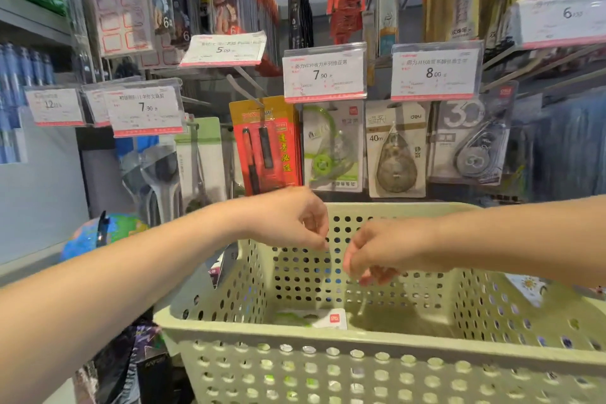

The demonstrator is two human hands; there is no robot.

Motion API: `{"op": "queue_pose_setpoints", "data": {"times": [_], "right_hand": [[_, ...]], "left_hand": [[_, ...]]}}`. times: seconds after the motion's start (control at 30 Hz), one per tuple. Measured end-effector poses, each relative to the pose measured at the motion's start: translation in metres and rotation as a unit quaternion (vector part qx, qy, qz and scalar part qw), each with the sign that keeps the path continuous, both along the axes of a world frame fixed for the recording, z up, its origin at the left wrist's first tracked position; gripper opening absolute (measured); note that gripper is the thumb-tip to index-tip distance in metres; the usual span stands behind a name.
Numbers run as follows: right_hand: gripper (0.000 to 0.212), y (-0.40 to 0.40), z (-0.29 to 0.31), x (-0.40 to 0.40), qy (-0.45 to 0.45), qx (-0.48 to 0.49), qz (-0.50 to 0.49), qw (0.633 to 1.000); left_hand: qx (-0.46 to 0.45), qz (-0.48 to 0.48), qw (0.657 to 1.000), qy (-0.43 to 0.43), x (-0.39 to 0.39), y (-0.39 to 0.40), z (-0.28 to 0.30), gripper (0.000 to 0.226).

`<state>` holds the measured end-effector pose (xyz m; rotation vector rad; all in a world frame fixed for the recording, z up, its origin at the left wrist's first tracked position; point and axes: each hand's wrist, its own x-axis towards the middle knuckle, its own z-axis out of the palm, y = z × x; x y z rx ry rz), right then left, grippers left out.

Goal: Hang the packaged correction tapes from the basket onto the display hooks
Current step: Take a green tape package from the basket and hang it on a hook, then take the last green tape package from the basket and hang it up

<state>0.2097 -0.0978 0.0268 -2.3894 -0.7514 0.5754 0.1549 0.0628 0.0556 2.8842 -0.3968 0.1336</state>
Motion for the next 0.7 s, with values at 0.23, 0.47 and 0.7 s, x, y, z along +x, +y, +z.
{"op": "queue_pose_setpoints", "data": {"times": [0.23,0.47,0.7], "right_hand": [[0.019,0.040,-0.052,0.014,0.172,-0.158,-0.075,0.969],[0.020,0.053,-0.069,0.021,0.187,-0.168,-0.103,0.962],[0.008,0.054,-0.071,0.013,0.238,-0.136,-0.079,0.959]], "left_hand": [[0.094,0.016,0.994,0.048,0.011,0.005,-0.016,0.017],[0.109,0.039,0.989,0.090,0.016,0.012,-0.024,0.016],[0.066,0.062,0.992,0.085,0.017,0.006,-0.021,0.018]]}}
